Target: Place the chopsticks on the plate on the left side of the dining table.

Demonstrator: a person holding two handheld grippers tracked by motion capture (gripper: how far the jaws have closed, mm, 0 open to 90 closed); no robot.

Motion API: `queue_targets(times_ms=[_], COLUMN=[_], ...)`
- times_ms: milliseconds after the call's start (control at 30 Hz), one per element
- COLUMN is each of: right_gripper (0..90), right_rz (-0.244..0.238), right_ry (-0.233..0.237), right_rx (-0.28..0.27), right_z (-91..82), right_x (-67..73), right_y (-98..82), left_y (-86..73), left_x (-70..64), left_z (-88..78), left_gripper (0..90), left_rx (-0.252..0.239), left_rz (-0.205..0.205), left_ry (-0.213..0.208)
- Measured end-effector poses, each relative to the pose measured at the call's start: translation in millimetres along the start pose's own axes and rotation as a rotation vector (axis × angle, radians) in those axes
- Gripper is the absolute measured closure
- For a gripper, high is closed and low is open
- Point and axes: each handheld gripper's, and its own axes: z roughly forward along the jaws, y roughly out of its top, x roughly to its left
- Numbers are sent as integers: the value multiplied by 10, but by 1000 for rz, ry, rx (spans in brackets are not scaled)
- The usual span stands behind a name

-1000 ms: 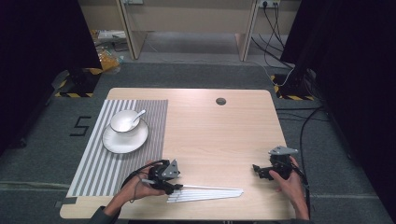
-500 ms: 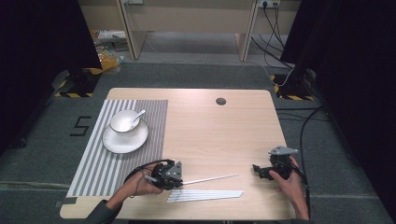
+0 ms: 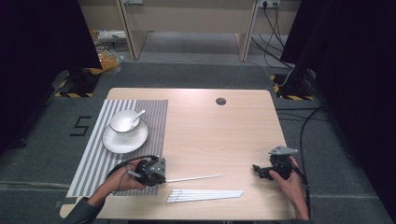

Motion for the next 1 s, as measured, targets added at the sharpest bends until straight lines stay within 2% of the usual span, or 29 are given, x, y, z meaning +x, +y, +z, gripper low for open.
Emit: queue_targets(times_ms=[100,200,267,333,400,500,667,867,967,1000], right_gripper=[3,3,3,3,3,3,4,3,3,3], right_rz=[0,0,0,0,0,0,0,0,0,0], right_ry=[0,0,0,0,0,0,0,0,0,0], right_rx=[0,0,1,0,0,0,0,0,1,0], right_z=[0,0,-1,0,0,0,0,0,-1,0], right_x=[0,0,0,0,0,0,0,0,0,0], right_y=[0,0,0,0,0,0,0,0,0,0], left_y=[-51,-80,-72,-31,27,119,237,282,265,258], left_x=[11,2,1,-5,-11,-11,-38,-41,-36,-33], left_z=[-30,-43,-53,-54,-35,17,111,190,204,191], left_gripper=[866,849,827,796,753,743,744,803,836,838], left_rx=[17,15,-3,-13,-16,-23,-43,-17,1,17], left_rz=[-4,-15,-36,-46,-39,-43,-45,-16,3,24], left_ry=[4,11,17,25,29,38,21,13,-9,-12])
